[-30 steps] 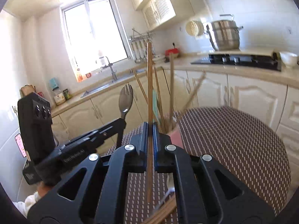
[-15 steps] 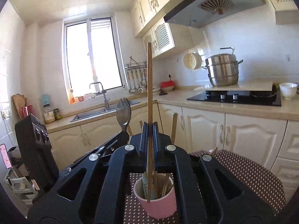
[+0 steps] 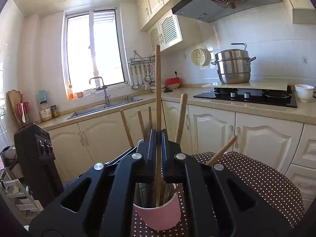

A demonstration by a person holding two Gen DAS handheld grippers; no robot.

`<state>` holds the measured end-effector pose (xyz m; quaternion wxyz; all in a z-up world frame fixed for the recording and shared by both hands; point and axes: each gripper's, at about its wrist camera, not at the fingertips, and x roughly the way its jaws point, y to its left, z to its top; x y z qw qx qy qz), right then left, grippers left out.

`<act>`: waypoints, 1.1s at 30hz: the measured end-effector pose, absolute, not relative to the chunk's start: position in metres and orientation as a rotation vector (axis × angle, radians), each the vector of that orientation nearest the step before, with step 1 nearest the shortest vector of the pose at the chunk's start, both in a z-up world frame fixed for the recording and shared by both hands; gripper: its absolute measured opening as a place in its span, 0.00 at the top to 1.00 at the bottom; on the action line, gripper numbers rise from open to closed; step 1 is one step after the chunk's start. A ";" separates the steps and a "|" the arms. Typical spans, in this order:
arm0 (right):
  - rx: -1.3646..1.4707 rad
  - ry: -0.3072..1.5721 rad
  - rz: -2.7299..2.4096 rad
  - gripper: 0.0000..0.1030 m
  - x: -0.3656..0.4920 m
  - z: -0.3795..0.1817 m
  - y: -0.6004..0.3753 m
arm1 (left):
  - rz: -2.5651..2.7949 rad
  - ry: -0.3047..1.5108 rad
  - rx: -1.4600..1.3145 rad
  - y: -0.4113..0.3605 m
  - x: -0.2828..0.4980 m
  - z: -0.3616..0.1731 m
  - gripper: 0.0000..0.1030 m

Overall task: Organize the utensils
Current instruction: 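Lift fork and chopstick over the pink cup and release both into it, then lower both open grippers toward the metal spoon and remaining chopsticks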

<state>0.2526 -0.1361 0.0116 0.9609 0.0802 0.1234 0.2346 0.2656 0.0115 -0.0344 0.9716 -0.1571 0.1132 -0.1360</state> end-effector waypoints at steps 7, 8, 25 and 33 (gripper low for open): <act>0.156 0.266 0.468 0.95 0.249 0.005 -0.136 | -0.259 0.233 -0.336 0.020 0.252 -0.033 0.80; 0.155 0.268 0.471 0.95 0.248 0.004 -0.135 | -0.254 0.237 -0.334 0.021 0.250 -0.032 0.75; 0.119 0.292 0.420 0.81 0.231 -0.002 -0.125 | -0.138 0.300 -0.278 0.044 0.220 -0.021 0.41; 0.120 0.272 0.395 0.55 0.215 0.004 -0.130 | -0.139 0.309 -0.284 0.051 0.202 -0.012 0.36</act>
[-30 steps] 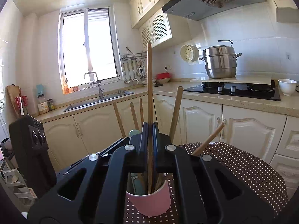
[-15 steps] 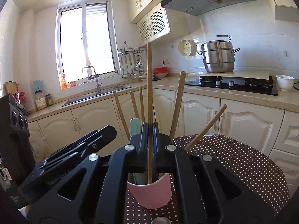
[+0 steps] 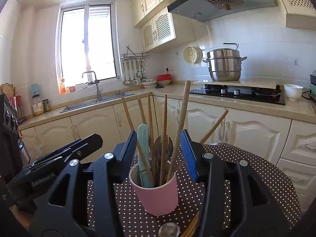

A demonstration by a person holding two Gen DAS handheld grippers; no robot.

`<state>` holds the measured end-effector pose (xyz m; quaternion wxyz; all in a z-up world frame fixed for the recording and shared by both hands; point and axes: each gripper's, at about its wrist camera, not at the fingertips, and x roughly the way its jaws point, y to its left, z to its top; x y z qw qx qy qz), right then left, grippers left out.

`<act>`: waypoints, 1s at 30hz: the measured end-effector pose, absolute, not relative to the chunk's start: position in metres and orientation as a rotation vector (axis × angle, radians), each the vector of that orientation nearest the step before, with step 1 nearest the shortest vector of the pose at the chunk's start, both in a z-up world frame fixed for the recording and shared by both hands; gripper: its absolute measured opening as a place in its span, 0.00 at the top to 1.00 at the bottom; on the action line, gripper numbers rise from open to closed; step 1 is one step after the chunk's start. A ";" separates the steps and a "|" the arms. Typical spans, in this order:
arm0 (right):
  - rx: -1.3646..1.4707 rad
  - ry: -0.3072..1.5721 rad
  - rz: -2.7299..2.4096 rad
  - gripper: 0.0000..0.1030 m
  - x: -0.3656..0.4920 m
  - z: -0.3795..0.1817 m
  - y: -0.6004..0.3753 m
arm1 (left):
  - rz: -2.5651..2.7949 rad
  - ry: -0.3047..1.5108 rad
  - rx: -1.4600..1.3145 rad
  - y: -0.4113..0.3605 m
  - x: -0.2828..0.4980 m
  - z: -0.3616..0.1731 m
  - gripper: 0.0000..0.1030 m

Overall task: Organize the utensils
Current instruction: 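Lower both open grippers toward the metal spoon and remaining chopsticks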

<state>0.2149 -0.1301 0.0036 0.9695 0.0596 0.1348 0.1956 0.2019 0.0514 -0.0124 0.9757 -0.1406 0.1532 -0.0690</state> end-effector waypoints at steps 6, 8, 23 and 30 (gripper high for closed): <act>0.113 0.273 0.380 0.52 0.199 0.006 -0.134 | -0.150 0.327 -0.267 0.049 0.185 -0.007 0.34; 0.109 0.275 0.375 0.52 0.194 0.007 -0.137 | -0.160 0.343 -0.262 0.047 0.180 -0.006 0.33; 0.088 0.388 0.319 0.47 0.156 -0.024 -0.179 | -0.302 0.707 -0.189 0.011 0.174 -0.046 0.31; 0.128 0.516 0.293 0.47 0.157 -0.055 -0.207 | -0.344 0.965 -0.262 -0.001 0.195 -0.095 0.32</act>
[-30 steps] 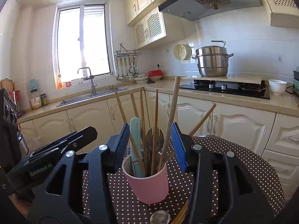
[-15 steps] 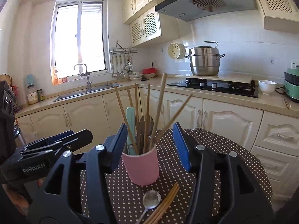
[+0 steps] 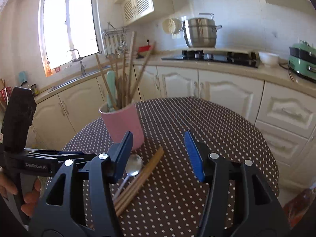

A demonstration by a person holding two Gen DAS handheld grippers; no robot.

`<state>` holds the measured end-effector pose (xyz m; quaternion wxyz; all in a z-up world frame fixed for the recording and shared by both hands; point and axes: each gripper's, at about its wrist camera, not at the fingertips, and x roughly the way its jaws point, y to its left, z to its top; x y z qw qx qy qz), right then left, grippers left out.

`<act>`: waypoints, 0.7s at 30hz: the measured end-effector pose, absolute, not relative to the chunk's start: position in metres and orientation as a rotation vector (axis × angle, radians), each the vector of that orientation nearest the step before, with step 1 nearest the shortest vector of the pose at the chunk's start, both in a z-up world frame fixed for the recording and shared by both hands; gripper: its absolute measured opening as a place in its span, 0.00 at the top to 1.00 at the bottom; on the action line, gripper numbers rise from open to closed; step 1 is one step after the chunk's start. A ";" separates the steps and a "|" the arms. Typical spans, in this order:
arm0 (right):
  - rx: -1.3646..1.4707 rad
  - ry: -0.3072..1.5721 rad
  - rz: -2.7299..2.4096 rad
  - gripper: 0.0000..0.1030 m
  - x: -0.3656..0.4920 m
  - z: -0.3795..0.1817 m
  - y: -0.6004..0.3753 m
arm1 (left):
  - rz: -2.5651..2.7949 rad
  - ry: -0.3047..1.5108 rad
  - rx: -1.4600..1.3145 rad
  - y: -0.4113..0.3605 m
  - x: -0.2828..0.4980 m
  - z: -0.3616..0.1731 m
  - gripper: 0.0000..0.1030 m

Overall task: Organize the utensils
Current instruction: 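Lower both open grippers toward the metal spoon and remaining chopsticks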

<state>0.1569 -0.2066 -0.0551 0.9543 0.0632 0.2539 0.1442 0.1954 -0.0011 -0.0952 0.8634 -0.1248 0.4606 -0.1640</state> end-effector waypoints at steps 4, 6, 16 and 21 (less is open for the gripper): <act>0.150 0.578 0.291 0.47 0.160 -0.070 -0.218 | -0.352 1.077 -0.222 -0.019 0.202 -0.118 0.48; 0.156 0.614 0.295 0.47 0.163 -0.078 -0.221 | -0.348 1.119 -0.192 -0.027 0.206 -0.129 0.51; 0.153 0.730 0.332 0.47 0.174 -0.100 -0.218 | -0.250 1.167 -0.043 -0.053 0.219 -0.151 0.69; 0.143 0.792 0.327 0.47 0.183 -0.105 -0.211 | -0.241 1.145 -0.009 -0.061 0.221 -0.153 0.88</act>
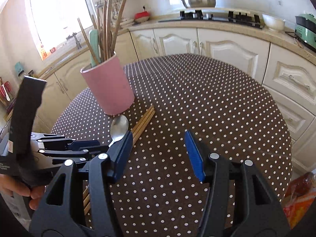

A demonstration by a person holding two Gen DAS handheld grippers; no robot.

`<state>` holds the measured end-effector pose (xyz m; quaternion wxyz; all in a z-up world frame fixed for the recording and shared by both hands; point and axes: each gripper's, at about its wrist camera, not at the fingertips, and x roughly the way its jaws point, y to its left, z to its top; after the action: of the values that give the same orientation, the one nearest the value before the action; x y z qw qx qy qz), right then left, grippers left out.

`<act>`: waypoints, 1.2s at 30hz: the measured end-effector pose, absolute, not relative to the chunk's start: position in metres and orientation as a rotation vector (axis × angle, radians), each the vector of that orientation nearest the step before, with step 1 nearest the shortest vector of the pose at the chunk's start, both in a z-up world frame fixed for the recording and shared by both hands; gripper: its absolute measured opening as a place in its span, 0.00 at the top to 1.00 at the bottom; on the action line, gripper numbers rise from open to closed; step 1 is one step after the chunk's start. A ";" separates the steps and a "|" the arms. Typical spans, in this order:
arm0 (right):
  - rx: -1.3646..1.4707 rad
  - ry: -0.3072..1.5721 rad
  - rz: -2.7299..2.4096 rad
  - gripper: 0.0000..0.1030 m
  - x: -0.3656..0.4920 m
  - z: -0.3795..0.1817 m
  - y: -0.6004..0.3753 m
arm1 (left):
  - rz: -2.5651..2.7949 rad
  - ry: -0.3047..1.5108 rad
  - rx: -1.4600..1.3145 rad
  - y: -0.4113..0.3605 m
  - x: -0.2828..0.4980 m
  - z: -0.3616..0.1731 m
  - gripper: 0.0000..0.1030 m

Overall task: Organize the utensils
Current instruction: 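Lower both open grippers toward the metal spoon and remaining chopsticks, then grasp the metal spoon with the left gripper while the right gripper grasps a chopstick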

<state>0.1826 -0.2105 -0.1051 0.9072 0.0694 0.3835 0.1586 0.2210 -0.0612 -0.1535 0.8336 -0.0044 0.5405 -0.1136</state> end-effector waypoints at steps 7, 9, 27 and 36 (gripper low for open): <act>0.088 0.908 0.368 0.47 0.190 -0.121 -0.184 | -0.238 1.138 -0.118 -0.036 0.216 -0.156 0.97; 0.065 0.930 0.373 0.47 0.192 -0.125 -0.174 | -0.228 1.140 -0.128 -0.027 0.213 -0.156 0.97; -0.108 1.138 0.364 0.48 0.225 -0.139 -0.146 | -0.204 1.211 -0.062 -0.036 0.240 -0.152 0.83; -0.218 1.226 0.356 0.65 0.242 -0.139 -0.146 | -0.182 1.195 -0.070 -0.042 0.251 -0.152 0.95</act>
<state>0.2424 -0.1457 -0.1393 0.7975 -0.1015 0.5711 0.1660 0.2513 -0.0420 -0.1522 0.8221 -0.0327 0.5619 -0.0855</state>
